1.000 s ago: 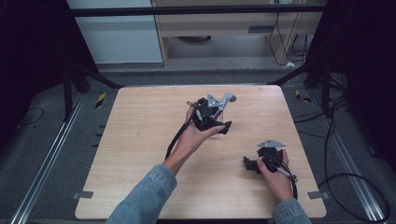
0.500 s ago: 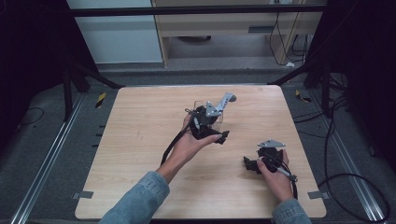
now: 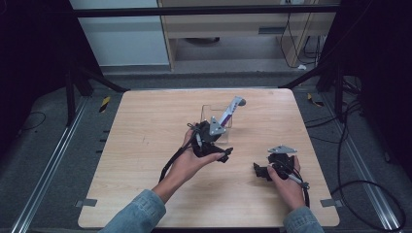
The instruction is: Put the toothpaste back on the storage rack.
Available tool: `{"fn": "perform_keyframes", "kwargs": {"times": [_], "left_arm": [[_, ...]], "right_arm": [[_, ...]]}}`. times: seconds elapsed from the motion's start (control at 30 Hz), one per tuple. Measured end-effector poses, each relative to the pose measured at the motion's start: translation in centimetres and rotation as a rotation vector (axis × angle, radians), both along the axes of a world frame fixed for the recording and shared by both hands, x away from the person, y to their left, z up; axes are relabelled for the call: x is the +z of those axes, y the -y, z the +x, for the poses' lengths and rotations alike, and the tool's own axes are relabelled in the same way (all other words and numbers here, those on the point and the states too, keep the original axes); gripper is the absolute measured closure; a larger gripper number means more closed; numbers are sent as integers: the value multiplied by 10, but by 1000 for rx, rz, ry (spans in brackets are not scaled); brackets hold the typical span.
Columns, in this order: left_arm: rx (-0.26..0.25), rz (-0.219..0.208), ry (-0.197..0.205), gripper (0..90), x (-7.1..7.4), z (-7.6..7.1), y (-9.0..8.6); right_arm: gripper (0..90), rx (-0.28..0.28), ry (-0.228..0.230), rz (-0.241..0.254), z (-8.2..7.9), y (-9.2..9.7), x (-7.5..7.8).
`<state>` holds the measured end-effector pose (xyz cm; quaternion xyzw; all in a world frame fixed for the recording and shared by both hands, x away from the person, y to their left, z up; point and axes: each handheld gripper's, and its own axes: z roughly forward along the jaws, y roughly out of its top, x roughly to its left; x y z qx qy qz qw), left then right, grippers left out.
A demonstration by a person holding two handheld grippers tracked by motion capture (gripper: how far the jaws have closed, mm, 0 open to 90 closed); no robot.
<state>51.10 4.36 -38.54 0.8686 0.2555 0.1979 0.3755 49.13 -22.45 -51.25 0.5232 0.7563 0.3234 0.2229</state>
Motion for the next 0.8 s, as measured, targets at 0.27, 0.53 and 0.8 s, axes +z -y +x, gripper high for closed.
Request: {"fn": "perform_keyframes", "kwargs": {"times": [0.27, 0.53, 0.8], "left_arm": [[18, -4, -3, 51, -3, -8, -15], [30, -5, -7, 51, -7, -12, -32], [57, -35, -23, 52, -13, -17, -51]], "right_arm": [[4, -2, -1, 1, 0, 0, 0], [4, 0, 0, -1, 0, 0, 0], [5, 0, 0, -1, 0, 0, 0]]}}
